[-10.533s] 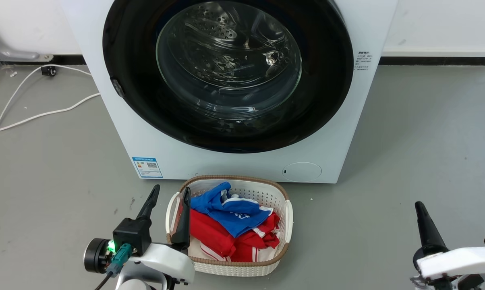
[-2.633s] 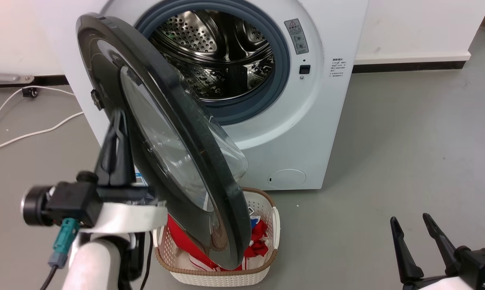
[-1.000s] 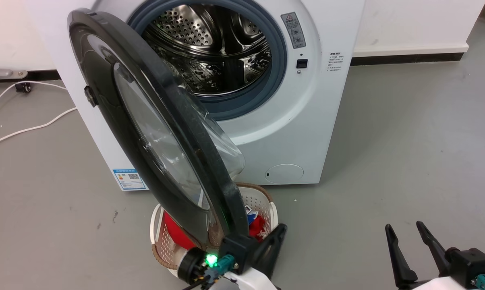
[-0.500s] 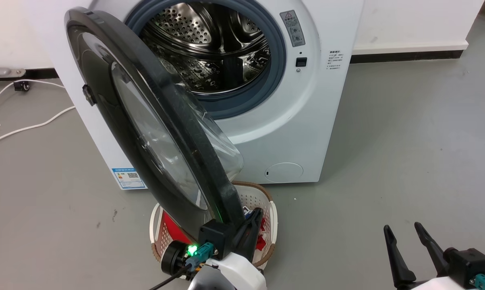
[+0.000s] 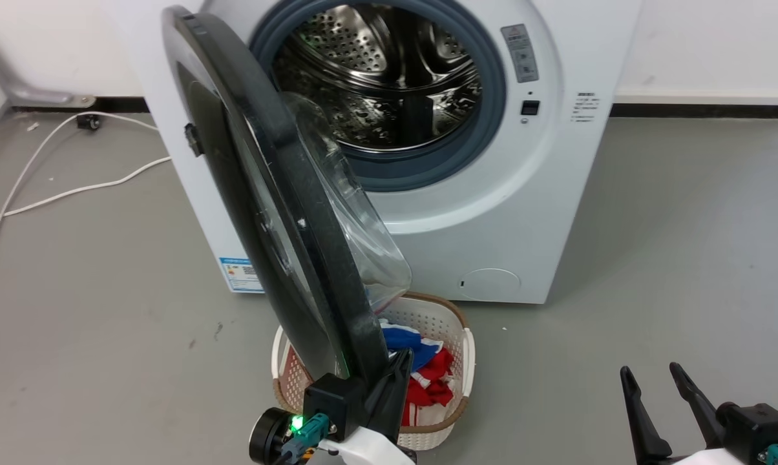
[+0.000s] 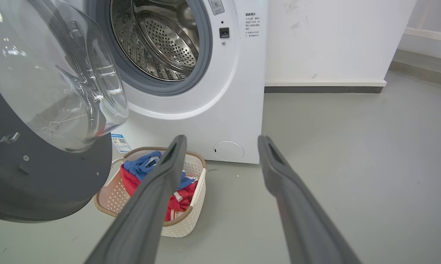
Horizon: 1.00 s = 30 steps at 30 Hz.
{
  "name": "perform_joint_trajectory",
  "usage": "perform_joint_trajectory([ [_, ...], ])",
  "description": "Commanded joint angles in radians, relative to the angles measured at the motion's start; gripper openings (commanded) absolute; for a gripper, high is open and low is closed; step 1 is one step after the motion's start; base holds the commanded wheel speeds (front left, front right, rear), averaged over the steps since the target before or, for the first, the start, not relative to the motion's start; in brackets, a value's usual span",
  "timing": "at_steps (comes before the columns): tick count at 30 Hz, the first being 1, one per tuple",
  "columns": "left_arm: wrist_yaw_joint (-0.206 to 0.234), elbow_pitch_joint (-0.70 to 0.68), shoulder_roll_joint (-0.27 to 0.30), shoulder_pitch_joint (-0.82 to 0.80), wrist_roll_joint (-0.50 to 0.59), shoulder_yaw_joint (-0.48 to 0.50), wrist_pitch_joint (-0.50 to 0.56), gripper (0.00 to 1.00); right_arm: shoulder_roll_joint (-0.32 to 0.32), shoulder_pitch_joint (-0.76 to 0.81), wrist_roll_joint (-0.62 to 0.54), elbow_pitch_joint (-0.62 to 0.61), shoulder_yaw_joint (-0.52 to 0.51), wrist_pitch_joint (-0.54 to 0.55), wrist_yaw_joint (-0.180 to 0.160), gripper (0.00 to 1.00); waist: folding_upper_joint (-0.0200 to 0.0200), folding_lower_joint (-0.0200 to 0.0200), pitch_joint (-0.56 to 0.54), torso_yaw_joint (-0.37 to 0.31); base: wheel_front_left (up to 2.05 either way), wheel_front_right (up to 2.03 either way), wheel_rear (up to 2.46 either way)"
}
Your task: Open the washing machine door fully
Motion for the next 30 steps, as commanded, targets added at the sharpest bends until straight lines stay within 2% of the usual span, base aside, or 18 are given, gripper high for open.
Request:
perform_joint_trajectory([
  [1,0.018,-0.007,0.02,0.009,-0.005,0.021,0.003,0.0,0.005,0.009,-0.002,-0.007,-0.004,0.002,0.0,1.0,0.0,0.0,0.002,0.031,0.0,0.0,0.0],
  [16,0.067,-0.044,0.046,0.042,-0.009,0.056,-0.011,0.0,0.019,-0.004,0.002,-0.016,-0.017,0.011,0.0,1.0,0.0,0.0,0.032,0.215,0.0,0.0,0.0],
  [26,0.126,-0.061,0.094,0.057,-0.038,0.167,-0.041,0.0,0.024,-0.016,-0.002,-0.016,-0.02,0.015,0.0,1.0,0.0,0.0,0.044,0.275,0.0,0.0,0.0],
  [30,0.144,-0.061,0.137,0.06,-0.075,0.254,-0.049,0.0,0.026,-0.015,-0.001,-0.018,-0.019,0.018,0.0,1.0,0.0,0.0,0.049,0.281,0.0,0.0,0.0],
])
